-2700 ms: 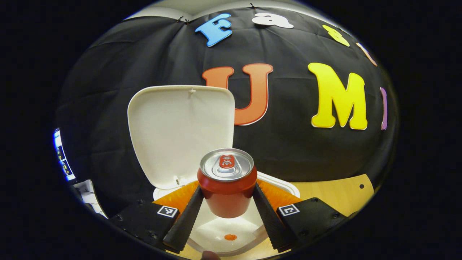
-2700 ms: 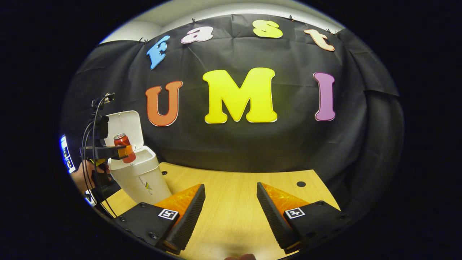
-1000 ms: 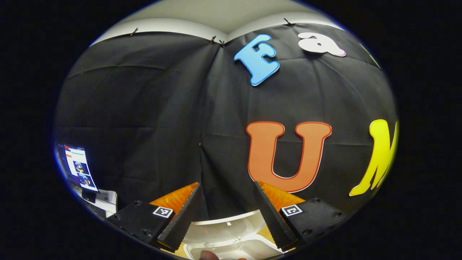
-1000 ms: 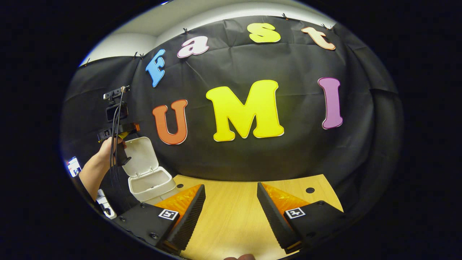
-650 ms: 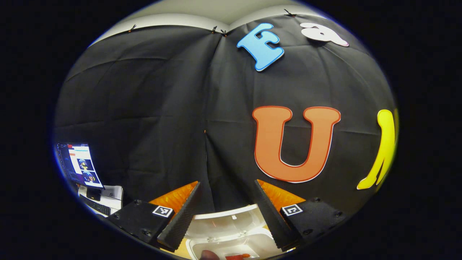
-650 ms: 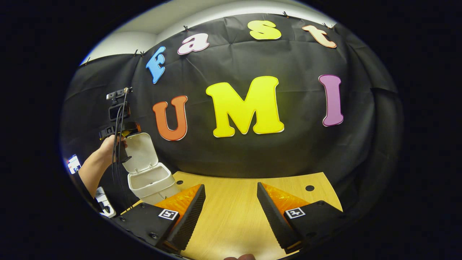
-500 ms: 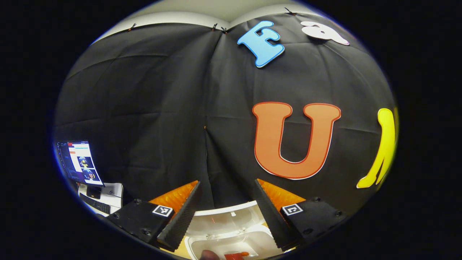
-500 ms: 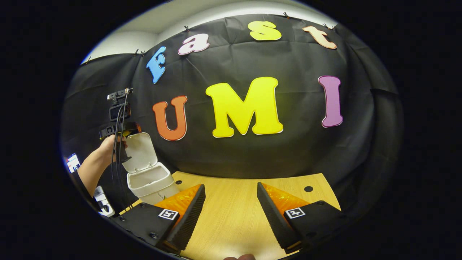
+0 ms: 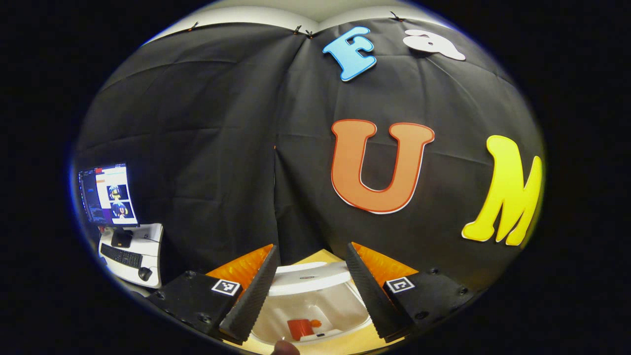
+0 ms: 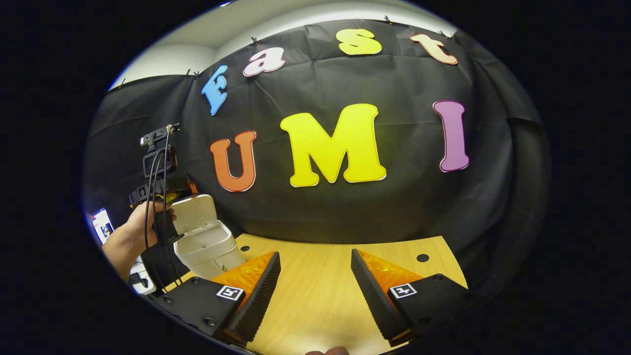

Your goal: Press the lid of the desktop garbage bin to open it, pick up the crumpled paper on the desktop and throw it into the bin, then pick up the pop can on the desktop and drop it into the bin, and finally close the garbage bin lid.

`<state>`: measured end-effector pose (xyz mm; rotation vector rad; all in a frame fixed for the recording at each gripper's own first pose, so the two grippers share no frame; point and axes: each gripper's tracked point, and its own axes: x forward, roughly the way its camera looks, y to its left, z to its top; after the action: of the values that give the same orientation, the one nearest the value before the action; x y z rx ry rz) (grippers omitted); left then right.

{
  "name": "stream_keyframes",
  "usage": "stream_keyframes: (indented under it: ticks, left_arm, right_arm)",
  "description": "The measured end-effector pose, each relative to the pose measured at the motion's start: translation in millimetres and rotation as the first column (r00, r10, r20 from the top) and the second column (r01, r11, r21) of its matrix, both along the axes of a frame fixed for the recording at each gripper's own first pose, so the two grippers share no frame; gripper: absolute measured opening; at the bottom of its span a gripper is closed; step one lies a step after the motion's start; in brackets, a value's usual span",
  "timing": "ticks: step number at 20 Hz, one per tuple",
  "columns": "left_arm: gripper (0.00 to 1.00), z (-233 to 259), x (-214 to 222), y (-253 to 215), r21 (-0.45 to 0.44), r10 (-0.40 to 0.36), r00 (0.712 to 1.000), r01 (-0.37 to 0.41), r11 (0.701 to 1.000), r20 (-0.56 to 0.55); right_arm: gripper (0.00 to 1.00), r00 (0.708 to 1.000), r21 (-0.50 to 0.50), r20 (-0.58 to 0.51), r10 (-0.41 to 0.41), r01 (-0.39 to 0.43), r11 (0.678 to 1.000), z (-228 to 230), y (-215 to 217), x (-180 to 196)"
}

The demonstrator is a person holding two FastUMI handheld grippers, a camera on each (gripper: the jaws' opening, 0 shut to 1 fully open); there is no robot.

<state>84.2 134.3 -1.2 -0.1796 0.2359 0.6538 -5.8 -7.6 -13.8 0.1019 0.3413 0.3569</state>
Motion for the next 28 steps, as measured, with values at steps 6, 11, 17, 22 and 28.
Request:
stream_keyframes:
  ticks: [6,11,17,22,28]
  left_arm:
    - [0.91,-34,-12,-25,-0.033,-0.002,1.000,0.001,0.999,-0.025]
    - [0.91,-69,-16,-38,0.001,-0.030,0.997,0.030,1.000,-0.068]
    - [0.91,-102,-20,-46,0.006,-0.044,0.993,0.045,0.999,-0.114]
    - [0.91,-114,-21,-48,0.047,-0.052,0.983,0.061,0.997,-0.175]
    - [0.86,-119,-20,-48,0.051,-0.088,0.989,0.095,0.994,-0.117]
  right_arm:
    - [0.91,0.999,-0.022,-0.033,-0.019,0.019,1.000,-19,-15,4]
    - [0.91,0.999,-0.046,-0.048,-0.011,0.009,0.999,-28,-14,3]
    - [0.91,0.999,-0.059,-0.051,0.005,-0.008,0.998,-33,-9,-2]
    - [0.91,0.998,-0.041,-0.070,-0.004,0.001,0.999,-39,-9,-2]
    - [0.91,0.997,0.007,-0.065,0.028,-0.028,1.000,-38,0,-4]
